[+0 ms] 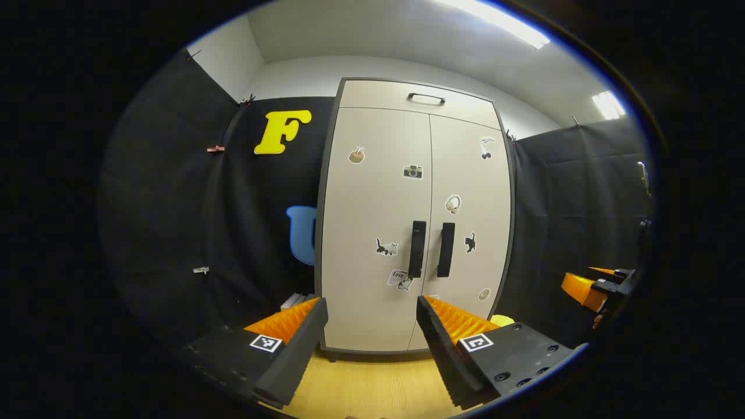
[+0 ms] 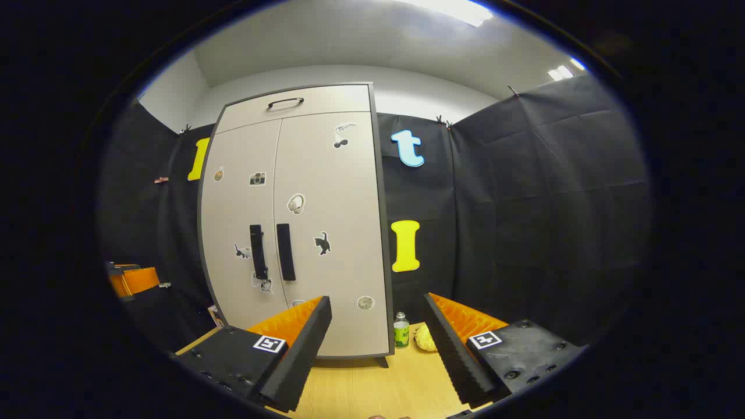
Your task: Open the right door of the double-door shoe cabinet with the right hand, and open the left door with the left hand.
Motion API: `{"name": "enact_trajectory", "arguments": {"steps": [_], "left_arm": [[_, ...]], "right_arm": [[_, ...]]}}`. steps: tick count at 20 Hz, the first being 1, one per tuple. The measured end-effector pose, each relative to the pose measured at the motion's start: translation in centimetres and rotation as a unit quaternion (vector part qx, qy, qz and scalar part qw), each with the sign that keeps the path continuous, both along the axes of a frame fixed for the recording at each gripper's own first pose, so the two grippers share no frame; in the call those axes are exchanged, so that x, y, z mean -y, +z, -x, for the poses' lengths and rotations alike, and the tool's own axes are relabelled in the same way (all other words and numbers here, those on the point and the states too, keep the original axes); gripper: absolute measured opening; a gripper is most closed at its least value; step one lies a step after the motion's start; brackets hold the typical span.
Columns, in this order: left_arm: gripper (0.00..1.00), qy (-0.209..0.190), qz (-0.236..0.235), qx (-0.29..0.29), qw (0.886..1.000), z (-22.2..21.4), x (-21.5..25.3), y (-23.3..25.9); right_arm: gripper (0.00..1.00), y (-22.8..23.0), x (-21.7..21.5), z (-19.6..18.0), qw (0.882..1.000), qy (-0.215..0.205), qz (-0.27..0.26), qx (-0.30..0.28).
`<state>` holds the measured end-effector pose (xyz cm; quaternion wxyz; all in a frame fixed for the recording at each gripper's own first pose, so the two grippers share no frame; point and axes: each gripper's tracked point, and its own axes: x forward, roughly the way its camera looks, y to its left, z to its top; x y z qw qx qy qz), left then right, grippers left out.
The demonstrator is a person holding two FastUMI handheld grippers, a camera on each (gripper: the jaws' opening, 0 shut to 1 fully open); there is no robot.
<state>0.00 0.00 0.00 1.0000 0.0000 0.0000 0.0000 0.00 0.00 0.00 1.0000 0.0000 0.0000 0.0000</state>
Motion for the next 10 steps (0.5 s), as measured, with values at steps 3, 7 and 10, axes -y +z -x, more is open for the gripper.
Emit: {"name": "enact_trajectory", "arguments": {"steps": [3,7,10], "left_arm": [[0.95,0.001,-0.005,-0.004,1.0,-0.3,-0.6,-0.5],[0.95,0.006,-0.01,-0.011,1.0,-0.9,-1.1,-1.2],[0.95,0.008,-0.004,-0.016,1.0,-1.3,-1.5,-1.5]], "right_arm": [[0.98,0.1,-1.0,-0.5,1.0,0.007,0.011,0.002],[0.98,0.0,-2.4,-0.9,1.0,0.019,0.018,0.002],[0.98,-0.7,-2.9,-1.3,0.999,0.023,0.025,-0.005]]}}
